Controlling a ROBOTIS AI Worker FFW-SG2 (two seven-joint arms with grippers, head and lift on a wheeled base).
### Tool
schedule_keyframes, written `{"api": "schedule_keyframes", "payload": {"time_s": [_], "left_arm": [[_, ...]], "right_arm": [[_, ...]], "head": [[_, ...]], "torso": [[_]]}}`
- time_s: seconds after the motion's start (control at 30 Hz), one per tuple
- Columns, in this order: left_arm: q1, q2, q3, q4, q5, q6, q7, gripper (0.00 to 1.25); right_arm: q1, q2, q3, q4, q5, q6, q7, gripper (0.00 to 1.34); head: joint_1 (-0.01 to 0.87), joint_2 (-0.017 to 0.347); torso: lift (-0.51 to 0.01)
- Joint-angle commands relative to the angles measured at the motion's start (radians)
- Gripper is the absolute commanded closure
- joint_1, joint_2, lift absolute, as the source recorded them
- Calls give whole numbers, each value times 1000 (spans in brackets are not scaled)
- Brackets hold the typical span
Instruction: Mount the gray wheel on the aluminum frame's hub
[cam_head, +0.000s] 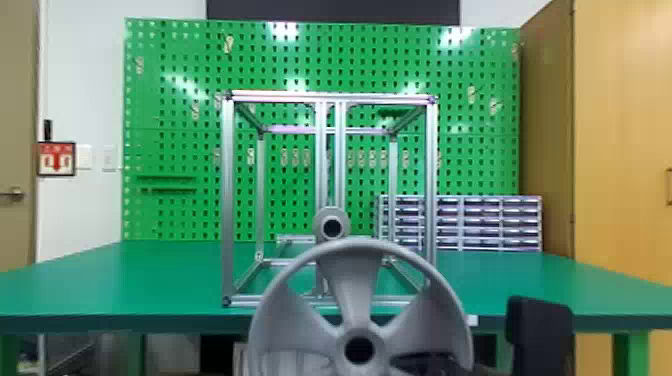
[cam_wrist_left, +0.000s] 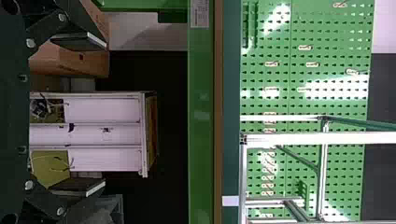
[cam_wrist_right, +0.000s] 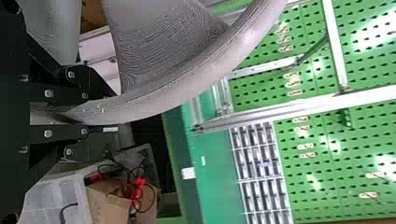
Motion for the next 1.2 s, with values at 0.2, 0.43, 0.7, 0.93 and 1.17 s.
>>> {"api": "schedule_keyframes", "payload": {"time_s": [0.2,0.43,0.7,0.93,1.17], "left_arm": [[1,15,-16,0,-3,17,6,243],[1,27,-35,0,-8,30,12,243],[1,39,-55,0,-11,36,21,245],[-4,51,-70,0,-14,42,26,245],[-10,59,-81,0,-19,43,27,245]], "right_arm": [[-106,28,32,-39,-154,50,-191,1147],[-172,37,37,-39,-240,76,-269,1147],[-223,37,45,-28,-261,91,-313,1145],[-264,37,46,10,-297,106,-352,1147],[-295,37,48,38,-323,122,-356,1147]], "head": [[-5,6],[-5,6],[-5,6],[-5,6],[-5,6]], "torso": [[-499],[-499],[-499],[-499],[-499]]}}
